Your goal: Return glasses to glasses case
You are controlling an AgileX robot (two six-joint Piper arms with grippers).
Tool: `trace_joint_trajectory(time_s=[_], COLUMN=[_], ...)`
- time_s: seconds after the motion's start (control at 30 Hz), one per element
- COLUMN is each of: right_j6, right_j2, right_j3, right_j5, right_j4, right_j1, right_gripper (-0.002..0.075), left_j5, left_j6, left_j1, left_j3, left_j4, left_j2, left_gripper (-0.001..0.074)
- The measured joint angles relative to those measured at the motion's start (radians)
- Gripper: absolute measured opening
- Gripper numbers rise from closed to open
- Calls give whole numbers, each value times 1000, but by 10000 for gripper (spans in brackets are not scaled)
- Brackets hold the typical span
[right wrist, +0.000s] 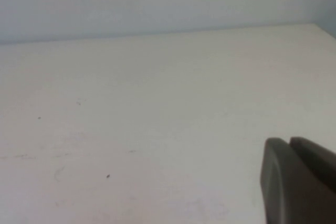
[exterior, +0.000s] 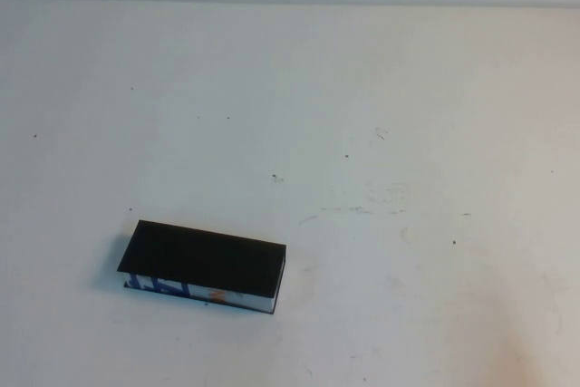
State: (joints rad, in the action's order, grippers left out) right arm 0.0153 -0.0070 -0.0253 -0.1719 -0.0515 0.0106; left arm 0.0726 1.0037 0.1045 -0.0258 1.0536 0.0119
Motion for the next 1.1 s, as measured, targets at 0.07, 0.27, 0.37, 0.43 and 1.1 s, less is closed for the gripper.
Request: trace_joint_trajectory(time_s=[0.07,0.27,0.37,0.43,1.1], right_j6=[0,0,0,0,0], right_j2=[0,0,-1,-1,-1], right_j3=[-2,-2,-2,-2,-2], right_j5=[-50,-174,-177,-177,-177], right_j4=[-18,-33,-40,-42,-46], right_j1=[-2,-2,-2,-2,-2], right_gripper=[-11,-11,-11,-11,-11], left_j5=[0,0,0,0,-2], left_j6=[0,0,0,0,0], left_j1=[0,0,0,0,0], left_j3=[-2,-2,-2,-2,-2], left_j4=[0,0,0,0,-11], left_j2=[0,0,0,0,0], left_gripper=[-4,-4,-4,-4,-4])
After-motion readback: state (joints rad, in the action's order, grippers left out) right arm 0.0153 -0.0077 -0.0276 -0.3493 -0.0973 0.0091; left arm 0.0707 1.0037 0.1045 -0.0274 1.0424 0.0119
